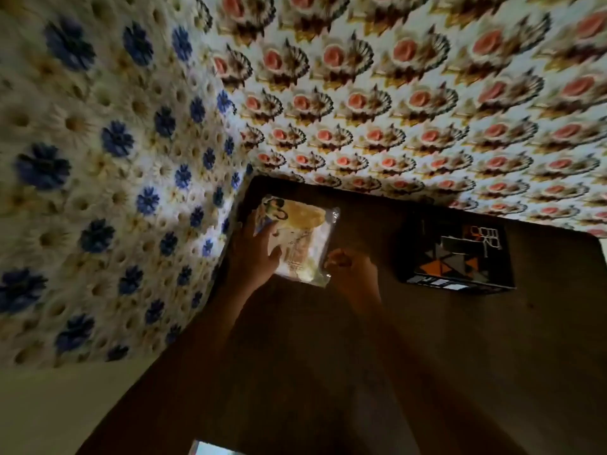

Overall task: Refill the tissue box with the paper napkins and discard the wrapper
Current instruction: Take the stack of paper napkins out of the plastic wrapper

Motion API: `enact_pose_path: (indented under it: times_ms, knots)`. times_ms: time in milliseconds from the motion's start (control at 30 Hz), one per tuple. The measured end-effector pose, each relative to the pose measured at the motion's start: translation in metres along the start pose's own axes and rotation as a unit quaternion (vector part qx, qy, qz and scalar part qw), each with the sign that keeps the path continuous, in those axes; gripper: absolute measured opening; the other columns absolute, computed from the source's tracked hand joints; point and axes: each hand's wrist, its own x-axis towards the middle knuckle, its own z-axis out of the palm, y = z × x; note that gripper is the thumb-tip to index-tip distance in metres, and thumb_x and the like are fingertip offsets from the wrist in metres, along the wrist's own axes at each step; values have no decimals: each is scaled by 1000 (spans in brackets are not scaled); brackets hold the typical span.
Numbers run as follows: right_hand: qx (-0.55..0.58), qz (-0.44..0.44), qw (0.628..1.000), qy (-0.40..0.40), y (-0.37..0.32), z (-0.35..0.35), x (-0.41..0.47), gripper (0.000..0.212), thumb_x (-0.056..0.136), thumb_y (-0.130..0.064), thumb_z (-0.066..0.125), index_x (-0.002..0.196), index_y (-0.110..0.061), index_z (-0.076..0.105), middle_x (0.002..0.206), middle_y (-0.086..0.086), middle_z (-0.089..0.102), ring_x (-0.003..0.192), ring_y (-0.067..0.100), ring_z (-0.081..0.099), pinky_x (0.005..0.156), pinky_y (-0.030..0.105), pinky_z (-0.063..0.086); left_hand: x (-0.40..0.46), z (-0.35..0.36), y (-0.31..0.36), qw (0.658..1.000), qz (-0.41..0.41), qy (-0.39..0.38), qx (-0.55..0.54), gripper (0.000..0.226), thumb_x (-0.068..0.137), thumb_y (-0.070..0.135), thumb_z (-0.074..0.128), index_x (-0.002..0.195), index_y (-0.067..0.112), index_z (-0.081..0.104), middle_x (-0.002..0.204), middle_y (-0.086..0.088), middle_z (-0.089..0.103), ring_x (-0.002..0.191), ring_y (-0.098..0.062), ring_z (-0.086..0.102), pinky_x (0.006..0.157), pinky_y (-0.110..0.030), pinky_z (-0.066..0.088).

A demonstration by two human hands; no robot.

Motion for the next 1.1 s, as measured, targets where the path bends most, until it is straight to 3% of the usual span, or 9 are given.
enact_pose_path:
  times_ms: [100,267,400,567,667,733,800,900,1100]
  knots:
    - [7,25,1000,-6,2,20,27,24,95,-11,67,118,-7,68,109,7,73,81,9,66,65,18,55,23,11,-16,999,-20,-14,-28,69,91,35,69,153,29,37,164,-12,29,149,-37,32,117,-55,37]
    - [-12,28,1000,0,7,42,45,43,92,-17,71,135,-16,62,125,4,72,108,16,71,93,41,61,17,32,-28,998,13,-36,-50,68,99,35,61,158,20,32,164,-15,28,151,-35,27,121,-50,31]
    - [-3,51,999,-1,16,47,20,50,93,-10,69,141,-15,56,133,8,68,115,20,70,93,38,61,-27,40,-23,1000,5,-14,-25,65,99,38,58,157,26,31,165,-16,25,152,-37,27,121,-52,33]
    - [-9,76,997,-15,45,42,-34,53,90,-7,72,140,-15,57,130,7,69,114,17,69,96,32,57,-90,46,-15,998,-27,-51,9,69,95,40,62,156,31,31,166,-16,21,149,-41,28,114,-60,38]
    - [-6,87,996,-27,60,34,-59,57,89,-7,73,141,-21,55,129,4,69,109,12,68,90,31,60,-119,46,-2,998,-30,-33,47,68,91,36,65,153,33,38,167,-15,22,152,-43,24,113,-63,35]
    - [-56,38,998,-13,64,30,-63,58,90,-12,72,143,-23,52,134,5,63,115,16,65,91,35,60,-125,48,3,998,40,-17,37,65,91,31,67,152,29,43,167,-11,26,153,-39,24,115,-60,33]
    - [-156,-44,987,9,66,27,-57,55,91,-17,66,144,-23,50,146,9,49,130,28,52,103,45,52,-123,52,6,994,95,-39,22,63,96,37,59,155,30,38,170,-6,21,157,-34,16,120,-56,23]
    - [-300,-164,940,-4,60,15,-38,51,95,-28,49,146,-24,49,159,8,37,141,32,37,109,42,38,-115,58,10,991,102,-84,26,67,96,54,37,158,31,30,171,-2,15,158,-31,8,122,-56,15]
    - [-315,-129,931,-133,53,4,-10,45,102,-31,53,145,-17,49,150,10,49,143,34,37,112,53,41,-109,51,8,990,86,-110,17,84,90,65,32,162,22,21,170,-2,20,157,-31,16,120,-58,23]
